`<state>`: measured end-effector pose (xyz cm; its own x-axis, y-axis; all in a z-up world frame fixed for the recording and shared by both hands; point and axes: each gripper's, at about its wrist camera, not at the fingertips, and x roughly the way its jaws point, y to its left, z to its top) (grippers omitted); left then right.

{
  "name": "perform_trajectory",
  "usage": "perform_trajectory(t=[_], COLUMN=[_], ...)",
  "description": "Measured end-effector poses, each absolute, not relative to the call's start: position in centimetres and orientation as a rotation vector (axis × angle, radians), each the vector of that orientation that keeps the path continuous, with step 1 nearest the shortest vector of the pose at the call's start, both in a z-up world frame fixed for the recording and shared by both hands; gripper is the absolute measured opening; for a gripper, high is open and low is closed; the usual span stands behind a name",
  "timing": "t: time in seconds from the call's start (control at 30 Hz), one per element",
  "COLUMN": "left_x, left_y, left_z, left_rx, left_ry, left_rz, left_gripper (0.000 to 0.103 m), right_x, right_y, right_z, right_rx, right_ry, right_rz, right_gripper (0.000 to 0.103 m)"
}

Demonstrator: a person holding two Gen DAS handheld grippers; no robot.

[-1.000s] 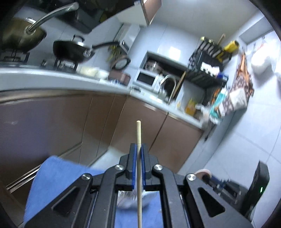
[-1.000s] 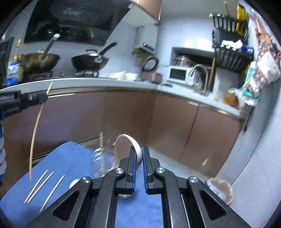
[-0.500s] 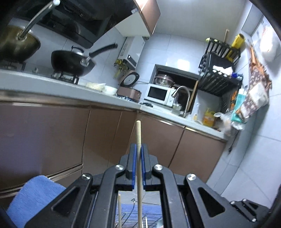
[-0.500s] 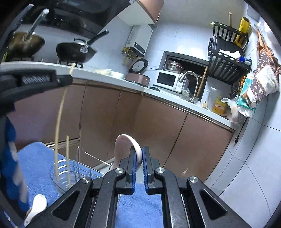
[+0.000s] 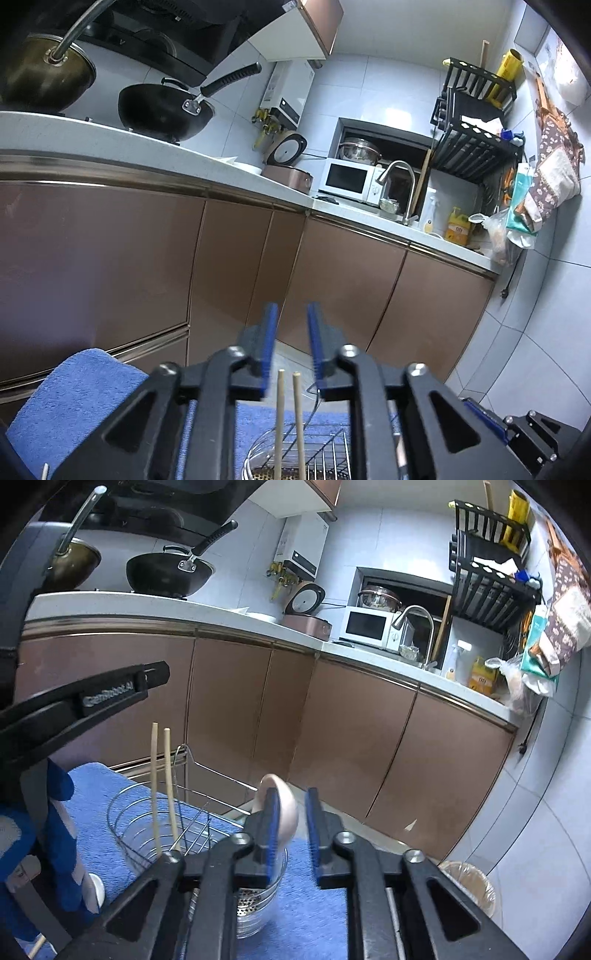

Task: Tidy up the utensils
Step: 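Carry the chopstick and pink spoon into the utensil holder and open both tools, then move both open tools back down toward the remaining utensils on the towel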

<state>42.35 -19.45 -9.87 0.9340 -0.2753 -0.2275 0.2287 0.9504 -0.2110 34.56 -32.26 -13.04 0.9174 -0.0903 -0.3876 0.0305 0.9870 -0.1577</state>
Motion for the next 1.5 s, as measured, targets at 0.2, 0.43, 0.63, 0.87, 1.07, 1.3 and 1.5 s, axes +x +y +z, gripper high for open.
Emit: perform_trajectory(t=[0.2, 0.43, 0.63, 0.87, 1.07, 1.3, 1.5], left_x=[39.9, 35.2, 30.4, 24.5, 20.0, 15.7, 15.3], left_y=[-17.6, -14.1, -10.6, -6.5, -2.6, 0.8, 3.2], left_z=[-7.0, -1.5, 1.9, 4.6, 6.5, 8.5, 7.6], left_rx=[-0.179, -0.145, -0.118, -0.089, -0.070, -0.044, -0.058], left_ry=[0.244, 0.182, 0.145, 0.111, 0.096, 0.102, 0.192], left_rz=[-0.260, -0.236, -0.203, -0.133, -0.109, -0.105, -0.082], left_gripper=[0.029, 0.046, 0.057, 0.061, 0.061, 0.061, 0.062], right_x=[32.9, 28.7, 23.8, 18.2, 13.6, 9.5, 8.9], right_y=[-32.5, -33.8, -34.2, -33.8, -33.7, -33.0, -31.3], right_z=[-11.2, -7.2, -4.2, -1.2, 1.7, 3.9, 3.5], right_rx=[-0.138, -0.077, -0.020, -0.011, 0.011, 0.039, 0.034], right_ry=[0.386, 0.326, 0.271, 0.202, 0.117, 0.042, 0.104], right_rz=[-0.049, -0.040, -0.024, -0.013, 0.001, 0.064, 0.110], right_gripper=[0.024, 0.034, 0.080, 0.103, 0.103, 0.103, 0.103])
